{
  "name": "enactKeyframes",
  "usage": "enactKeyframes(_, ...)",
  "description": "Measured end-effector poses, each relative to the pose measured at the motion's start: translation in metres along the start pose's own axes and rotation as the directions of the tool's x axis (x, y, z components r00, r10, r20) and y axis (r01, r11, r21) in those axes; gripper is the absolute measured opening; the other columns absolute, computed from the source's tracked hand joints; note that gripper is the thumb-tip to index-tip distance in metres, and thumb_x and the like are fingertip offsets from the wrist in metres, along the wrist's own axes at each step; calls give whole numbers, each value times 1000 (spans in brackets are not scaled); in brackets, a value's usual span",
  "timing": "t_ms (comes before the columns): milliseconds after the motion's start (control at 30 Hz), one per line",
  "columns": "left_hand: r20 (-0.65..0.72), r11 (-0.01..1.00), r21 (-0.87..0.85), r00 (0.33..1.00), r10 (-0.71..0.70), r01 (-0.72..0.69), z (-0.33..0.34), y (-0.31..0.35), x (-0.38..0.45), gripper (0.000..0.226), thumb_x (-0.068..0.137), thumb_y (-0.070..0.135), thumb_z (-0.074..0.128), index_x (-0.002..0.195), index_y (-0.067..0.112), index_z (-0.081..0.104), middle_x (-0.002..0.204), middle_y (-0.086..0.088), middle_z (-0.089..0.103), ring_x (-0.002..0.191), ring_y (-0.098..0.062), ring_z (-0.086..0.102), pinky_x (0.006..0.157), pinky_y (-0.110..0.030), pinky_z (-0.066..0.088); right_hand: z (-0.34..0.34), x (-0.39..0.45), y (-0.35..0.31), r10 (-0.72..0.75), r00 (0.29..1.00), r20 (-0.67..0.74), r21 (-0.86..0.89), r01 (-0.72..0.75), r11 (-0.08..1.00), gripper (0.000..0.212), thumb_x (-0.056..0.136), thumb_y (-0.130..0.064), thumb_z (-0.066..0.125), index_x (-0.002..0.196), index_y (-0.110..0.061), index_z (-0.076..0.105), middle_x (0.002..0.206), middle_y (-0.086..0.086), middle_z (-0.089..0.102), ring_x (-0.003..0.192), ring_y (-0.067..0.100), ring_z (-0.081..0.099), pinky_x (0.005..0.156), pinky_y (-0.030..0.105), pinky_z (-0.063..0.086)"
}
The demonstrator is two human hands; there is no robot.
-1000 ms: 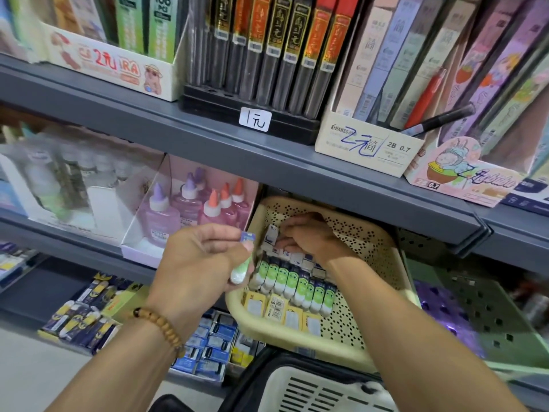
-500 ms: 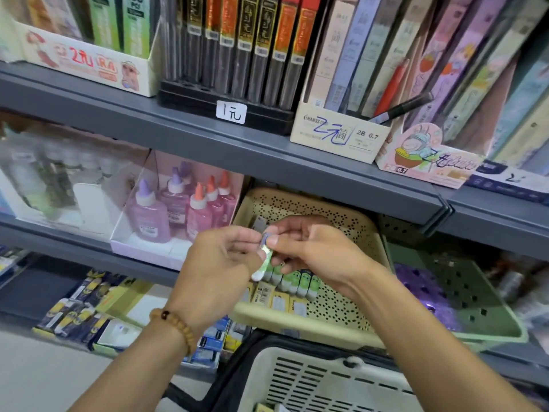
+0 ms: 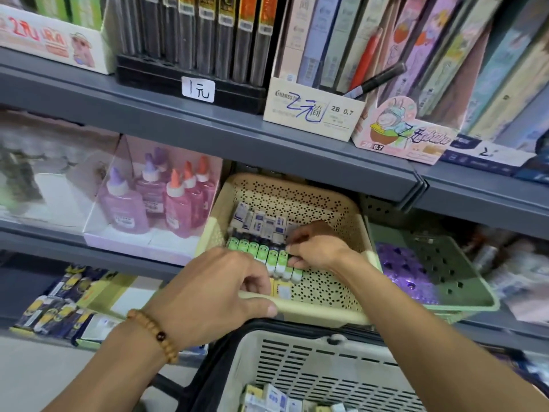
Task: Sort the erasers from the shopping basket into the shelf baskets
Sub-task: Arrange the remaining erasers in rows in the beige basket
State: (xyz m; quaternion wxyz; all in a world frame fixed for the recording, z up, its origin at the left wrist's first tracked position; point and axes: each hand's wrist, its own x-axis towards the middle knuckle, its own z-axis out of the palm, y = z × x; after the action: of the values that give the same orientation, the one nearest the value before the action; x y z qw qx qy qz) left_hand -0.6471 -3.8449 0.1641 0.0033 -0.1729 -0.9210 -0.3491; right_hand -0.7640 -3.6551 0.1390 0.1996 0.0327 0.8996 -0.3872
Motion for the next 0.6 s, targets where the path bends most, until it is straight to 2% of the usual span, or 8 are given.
enactKeyframes(67, -4, 1000, 8, 1000, -3, 3, 1, -2, 0, 22, 69, 51, 78, 71, 32, 68, 71, 19, 63, 74, 2, 55, 58, -15, 41, 0, -2, -2, -29, 999, -37, 7, 29, 1000, 10, 93, -11, 64, 90, -20, 67, 68, 6, 73, 57, 7, 70, 63, 23, 60)
enactKeyframes(133, -14, 1000, 10, 1000, -7, 7, 2, -3, 0, 22, 69, 51, 78, 71, 32, 67, 70, 19, 63, 73, 3, 55, 57, -14, 41, -4, -10, 0, -65, 996, -61, -27, 64, 998, 11, 94, -17, 61, 93, -26, 65, 73, 4, 73, 55, 1, 68, 61, 19, 58)
enactKeyframes(200, -37, 1000, 14, 999, -1, 2, 5, -2, -2, 21, 70, 49, 79, 71, 32, 67, 68, 18, 62, 75, 4, 55, 59, -13, 41, -7, -23, 2, -102, 990, -101, -31, 100, 995, 10, 95, -24, 58, 92, -29, 65, 79, 0, 73, 60, -1, 67, 64, 21, 58)
enactKeyframes(267, -69, 1000, -2, 997, 16, -16, 8, 2, -6, 16, 73, 44, 78, 75, 30, 69, 70, 19, 62, 79, 6, 55, 65, -10, 41, -9, -41, 2, -157, 974, -162, 45, 166, 985, 12, 95, -25, 58, 88, -30, 66, 87, -3, 73, 71, 4, 69, 74, 30, 59)
enactKeyframes(367, -167, 990, -140, 986, -23, 0, 14, 15, -18, 5, 81, 34, 73, 84, 34, 69, 82, 20, 64, 85, 6, 58, 77, -10, 43, -11, -84, 2, -275, 922, -272, 91, 309, 947, 18, 95, -23, 59, 82, -33, 66, 89, -9, 72, 82, 9, 70, 76, 31, 57)
enactKeyframes(433, -269, 966, -260, 960, -75, 3, 20, 27, -32, 10, 86, 26, 68, 91, 34, 70, 90, 22, 65, 93, 6, 59, 84, -10, 43, -13, -116, 8, -312, 883, -352, 120, 373, 920, 18, 94, -22, 61, 82, -33, 67, 85, -9, 71, 85, 11, 69, 75, 32, 57)
enactKeyframes(500, -332, 924, -382, 934, -128, -9, 29, 42, -51, 17, 89, 19, 64, 95, 34, 70, 98, 25, 65, 97, 6, 60, 84, -6, 42, -15, -147, 21, -296, 859, -417, 193, 402, 895, 14, 94, -23, 61, 86, -32, 69, 84, -7, 72, 85, 12, 69, 75, 33, 57)
enactKeyframes(600, -291, 843, -535, 926, -242, 52, 54, 60, -78, 22, 91, 13, 63, 97, 34, 67, 104, 16, 68, 96, 10, 60, 79, -2, 42, -16, -186, 52, -200, 856, -478, 350, 394, 850, 13, 95, -22, 59, 90, -29, 69, 83, -5, 73, 82, 11, 70, 67, 27, 57)
